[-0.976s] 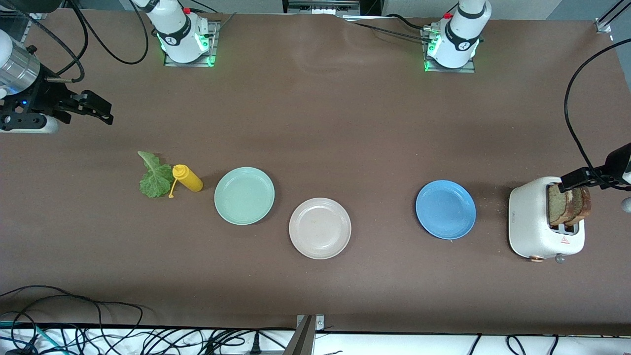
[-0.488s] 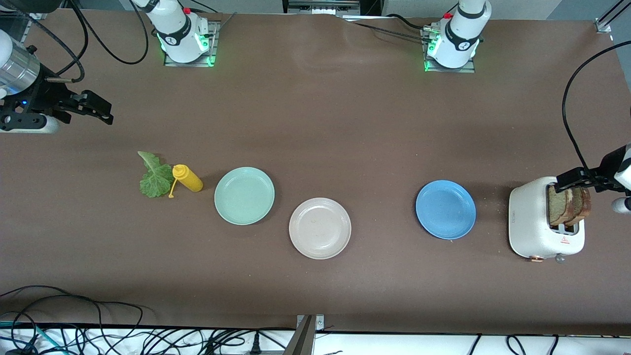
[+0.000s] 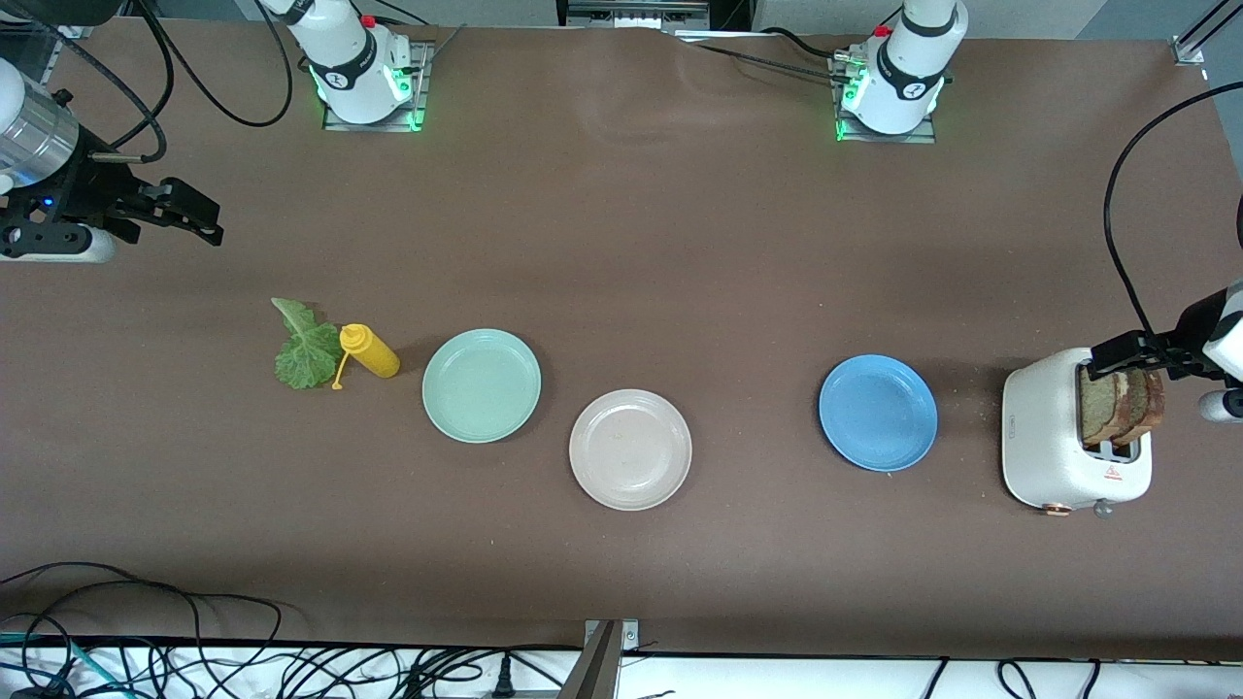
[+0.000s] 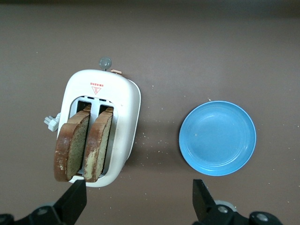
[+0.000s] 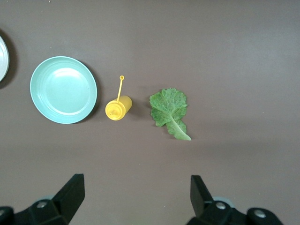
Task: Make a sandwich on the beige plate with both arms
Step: 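Lower the left gripper onto the outer toast slice in the toaster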
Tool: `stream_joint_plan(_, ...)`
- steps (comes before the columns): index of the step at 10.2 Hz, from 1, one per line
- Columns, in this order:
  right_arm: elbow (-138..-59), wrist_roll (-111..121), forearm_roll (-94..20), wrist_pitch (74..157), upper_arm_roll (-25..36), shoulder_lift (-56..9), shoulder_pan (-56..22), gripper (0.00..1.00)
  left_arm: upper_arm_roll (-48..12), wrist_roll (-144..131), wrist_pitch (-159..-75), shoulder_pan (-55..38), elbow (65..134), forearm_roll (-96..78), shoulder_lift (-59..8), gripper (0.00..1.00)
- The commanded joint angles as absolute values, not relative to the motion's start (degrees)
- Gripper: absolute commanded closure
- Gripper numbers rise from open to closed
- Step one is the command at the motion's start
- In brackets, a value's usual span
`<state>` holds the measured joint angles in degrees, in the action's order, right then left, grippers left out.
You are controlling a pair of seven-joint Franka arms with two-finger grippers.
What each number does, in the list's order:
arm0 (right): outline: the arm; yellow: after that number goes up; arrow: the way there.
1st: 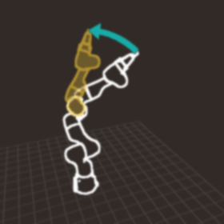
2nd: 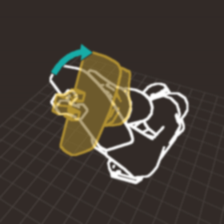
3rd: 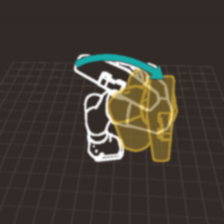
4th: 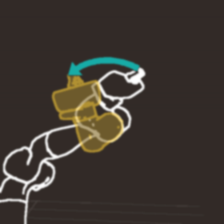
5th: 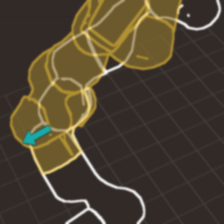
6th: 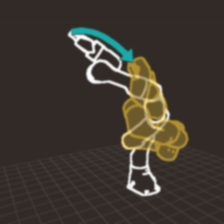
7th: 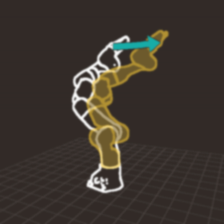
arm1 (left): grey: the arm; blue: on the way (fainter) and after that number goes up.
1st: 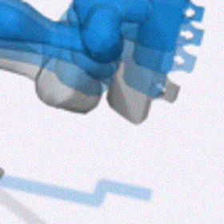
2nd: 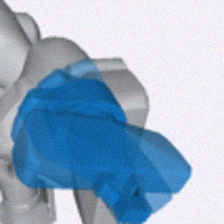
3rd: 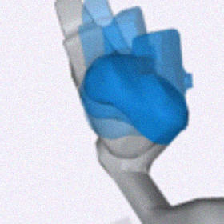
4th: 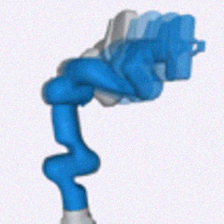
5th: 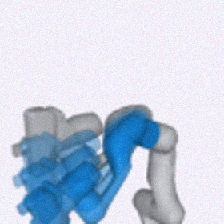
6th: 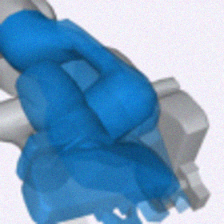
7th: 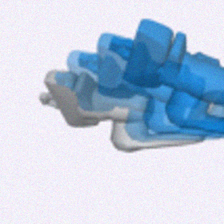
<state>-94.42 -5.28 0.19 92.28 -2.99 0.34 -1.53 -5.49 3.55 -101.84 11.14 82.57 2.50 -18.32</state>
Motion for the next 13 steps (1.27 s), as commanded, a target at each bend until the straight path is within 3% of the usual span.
stream_joint_plan(1, -93.3, -5.4, 0.4, 92.2, -2.9, -0.2, -1.7, 0.0, -5.5, 3.9, -101.7, 11.1, 82.7, 3.3, -18.1, 0.01)
stream_joint_plan(13, -93.3, -5.5, 0.3, 92.2, -2.9, -0.2, -1.7, 0.0, -5.8, -0.3, -101.6, 11.3, 82.1, 3.8, -17.7, 0.0)
